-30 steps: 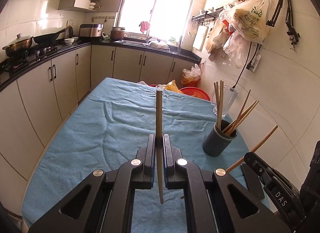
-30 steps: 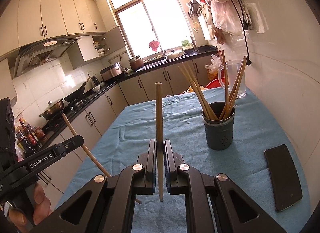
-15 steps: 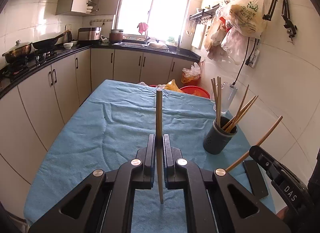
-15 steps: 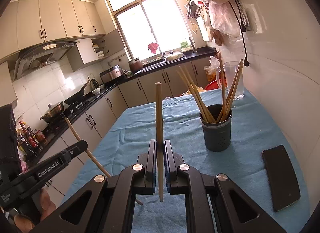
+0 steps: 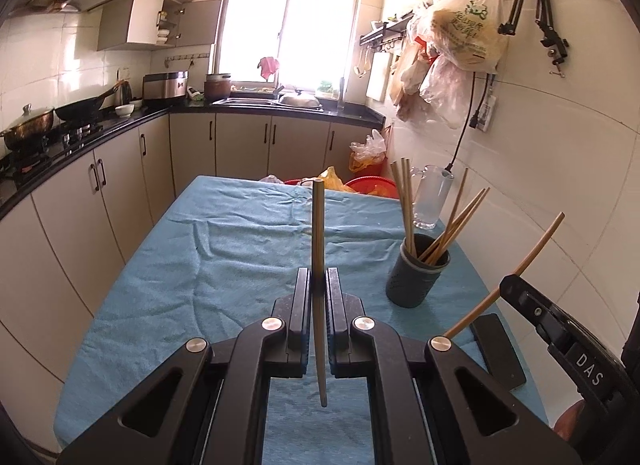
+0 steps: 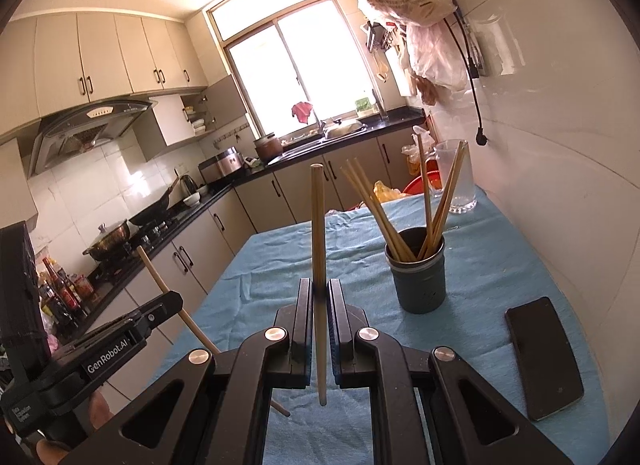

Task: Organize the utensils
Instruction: 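Lift both held chopsticks upright and carry them toward the black holder cup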

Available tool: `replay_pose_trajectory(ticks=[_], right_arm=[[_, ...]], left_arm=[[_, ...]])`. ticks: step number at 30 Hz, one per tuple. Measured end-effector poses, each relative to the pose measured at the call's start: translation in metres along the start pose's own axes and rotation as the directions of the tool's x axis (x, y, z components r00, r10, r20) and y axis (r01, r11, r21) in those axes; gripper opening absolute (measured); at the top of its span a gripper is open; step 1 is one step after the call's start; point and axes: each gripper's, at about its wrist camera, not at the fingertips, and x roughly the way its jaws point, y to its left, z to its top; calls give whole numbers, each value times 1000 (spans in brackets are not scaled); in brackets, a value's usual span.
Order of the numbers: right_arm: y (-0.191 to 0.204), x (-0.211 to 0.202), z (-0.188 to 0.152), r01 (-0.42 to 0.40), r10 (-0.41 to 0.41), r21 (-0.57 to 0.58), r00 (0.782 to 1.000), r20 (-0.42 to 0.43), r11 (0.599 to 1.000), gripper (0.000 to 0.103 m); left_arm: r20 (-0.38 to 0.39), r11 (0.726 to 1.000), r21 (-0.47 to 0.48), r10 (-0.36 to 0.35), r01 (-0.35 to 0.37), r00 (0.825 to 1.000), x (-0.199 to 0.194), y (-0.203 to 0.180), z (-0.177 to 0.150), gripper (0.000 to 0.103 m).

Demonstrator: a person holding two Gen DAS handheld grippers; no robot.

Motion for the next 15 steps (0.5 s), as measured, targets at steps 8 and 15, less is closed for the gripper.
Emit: replay_pose_trajectory(ticks=[8,15], right_arm=[[-10,-18,9,0,0,24,999,35,1000,8],[-18,-33,13,2,-5,43,998,60,999,8]], left_arm=[[14,1000,28,-1,1,1000,-7,-17,5,6],[19,999,52,-5,4,1000,-11,-28,6,6]])
